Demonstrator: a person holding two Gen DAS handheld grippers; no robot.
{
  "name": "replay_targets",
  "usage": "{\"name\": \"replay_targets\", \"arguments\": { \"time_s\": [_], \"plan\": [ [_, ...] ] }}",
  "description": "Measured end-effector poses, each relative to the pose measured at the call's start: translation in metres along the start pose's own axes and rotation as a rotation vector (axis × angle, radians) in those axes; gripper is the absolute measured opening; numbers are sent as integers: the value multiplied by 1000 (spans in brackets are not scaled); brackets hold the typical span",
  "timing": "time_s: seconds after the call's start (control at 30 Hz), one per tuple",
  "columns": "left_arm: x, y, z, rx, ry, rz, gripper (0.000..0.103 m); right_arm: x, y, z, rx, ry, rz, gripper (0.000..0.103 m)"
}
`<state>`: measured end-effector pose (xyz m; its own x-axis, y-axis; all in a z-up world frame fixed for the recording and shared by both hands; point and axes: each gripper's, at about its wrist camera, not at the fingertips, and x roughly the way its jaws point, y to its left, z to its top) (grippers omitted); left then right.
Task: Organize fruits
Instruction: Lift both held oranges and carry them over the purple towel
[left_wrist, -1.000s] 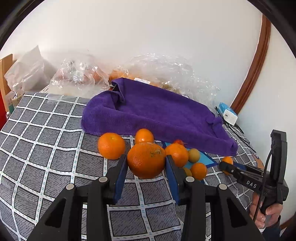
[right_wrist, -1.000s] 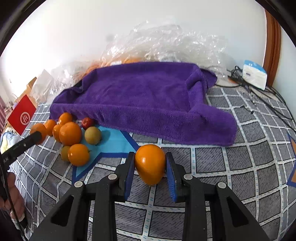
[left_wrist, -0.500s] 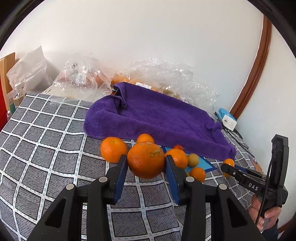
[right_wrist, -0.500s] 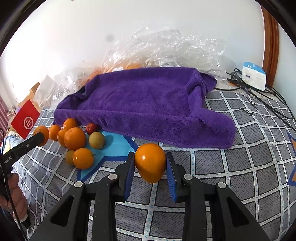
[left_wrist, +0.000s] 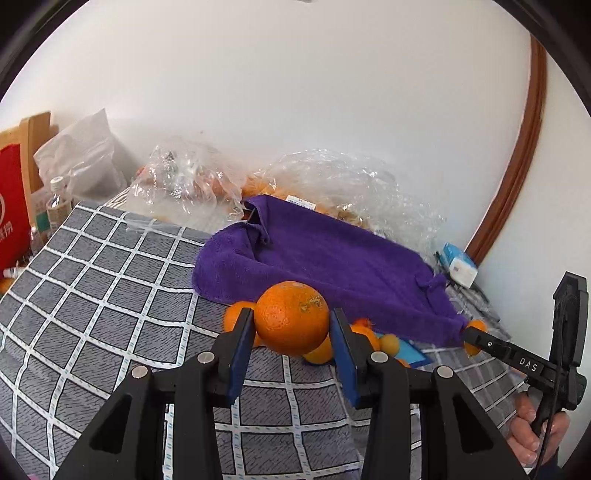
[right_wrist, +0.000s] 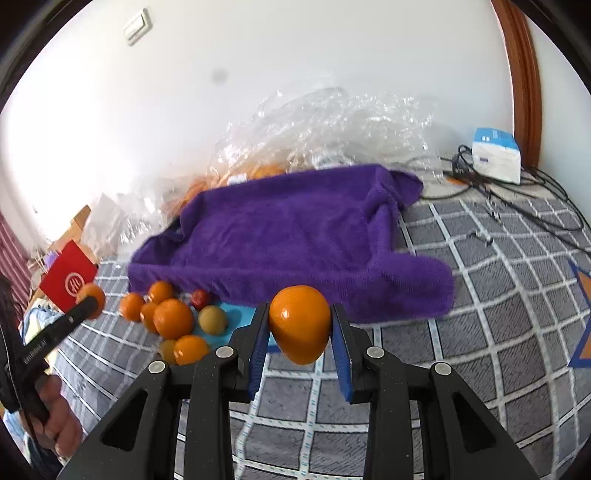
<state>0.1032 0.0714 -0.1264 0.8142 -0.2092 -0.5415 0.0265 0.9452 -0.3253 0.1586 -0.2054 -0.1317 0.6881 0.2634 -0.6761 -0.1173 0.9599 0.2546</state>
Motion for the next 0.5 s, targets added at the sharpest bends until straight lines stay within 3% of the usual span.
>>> {"name": "replay_targets", "arguments": {
  "time_s": [0.3,0.5],
  "plan": [
    [-17,-8,54,-6,-58,-3,39,-15,21,66,-70,-77,-29,32],
    [-6,-21,98,33,-107,12,39,-9,27,104,-91,-112,-37,32]
  ]
}}
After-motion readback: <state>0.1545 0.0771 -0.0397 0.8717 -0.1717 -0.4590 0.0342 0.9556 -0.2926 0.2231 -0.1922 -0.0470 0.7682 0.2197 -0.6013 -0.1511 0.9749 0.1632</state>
